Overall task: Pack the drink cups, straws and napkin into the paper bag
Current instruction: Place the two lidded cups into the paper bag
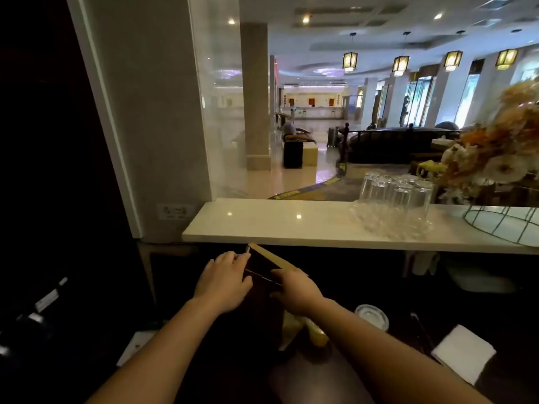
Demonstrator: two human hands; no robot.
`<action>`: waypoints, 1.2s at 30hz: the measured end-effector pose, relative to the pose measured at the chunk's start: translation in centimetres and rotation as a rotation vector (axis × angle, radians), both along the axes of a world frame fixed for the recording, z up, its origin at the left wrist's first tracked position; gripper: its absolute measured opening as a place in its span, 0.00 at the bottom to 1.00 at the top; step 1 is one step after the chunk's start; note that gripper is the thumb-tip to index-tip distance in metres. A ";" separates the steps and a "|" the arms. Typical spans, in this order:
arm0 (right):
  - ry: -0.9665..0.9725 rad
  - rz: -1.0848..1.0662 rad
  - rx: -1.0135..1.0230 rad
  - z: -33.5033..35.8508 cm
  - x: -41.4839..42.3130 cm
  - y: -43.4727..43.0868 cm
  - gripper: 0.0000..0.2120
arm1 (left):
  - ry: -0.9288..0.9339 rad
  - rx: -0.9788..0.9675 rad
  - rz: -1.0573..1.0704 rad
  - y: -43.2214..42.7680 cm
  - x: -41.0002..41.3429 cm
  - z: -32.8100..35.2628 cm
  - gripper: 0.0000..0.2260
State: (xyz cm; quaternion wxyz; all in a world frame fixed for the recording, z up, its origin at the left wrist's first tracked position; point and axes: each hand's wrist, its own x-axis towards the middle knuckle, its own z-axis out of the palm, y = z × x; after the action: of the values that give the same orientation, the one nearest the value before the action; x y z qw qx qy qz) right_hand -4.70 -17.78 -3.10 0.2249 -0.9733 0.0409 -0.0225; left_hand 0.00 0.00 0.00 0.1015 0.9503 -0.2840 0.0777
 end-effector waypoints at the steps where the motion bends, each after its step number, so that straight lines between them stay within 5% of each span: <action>1: 0.010 0.012 -0.056 -0.2 0.1 0.1 0.22 | 0.020 -0.003 0.000 0.1 0.1 -0.2 0.26; 10: -0.126 0.135 -0.274 -3.7 -2.6 0.2 0.05 | 0.034 0.025 -0.121 -1.2 0.8 -3.0 0.20; 15: -0.078 0.211 -0.313 -4.1 -5.9 -0.2 0.15 | 0.061 0.143 -0.089 -0.1 0.7 -4.8 0.15; 17: -0.030 0.178 -0.294 -4.1 -6.5 -0.7 0.20 | 0.028 0.202 -0.091 0.7 1.0 -5.6 0.19; 21: 0.048 0.068 -0.258 -4.1 -6.6 -1.5 0.28 | 0.110 0.235 -0.118 2.3 1.5 -6.8 0.42; 25: -0.159 -0.030 -0.247 -4.9 -6.9 -1.6 0.16 | 0.178 0.241 -0.121 3.7 1.6 -8.2 0.57; 29: -0.250 -0.104 -0.217 -5.3 -6.7 -1.2 0.10 | 0.229 0.209 -0.079 4.9 1.5 -9.2 0.59; 36: -0.213 -0.064 -0.052 -5.6 -6.2 0.1 0.26 | 0.158 0.180 -0.128 6.2 1.3 -8.1 0.52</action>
State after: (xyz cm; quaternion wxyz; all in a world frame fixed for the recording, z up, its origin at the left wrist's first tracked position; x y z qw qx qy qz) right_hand -10.87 -17.67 -8.67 0.2016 -0.9691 0.0474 -0.1343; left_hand 1.31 6.18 -8.13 0.0427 0.9386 -0.3411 -0.0300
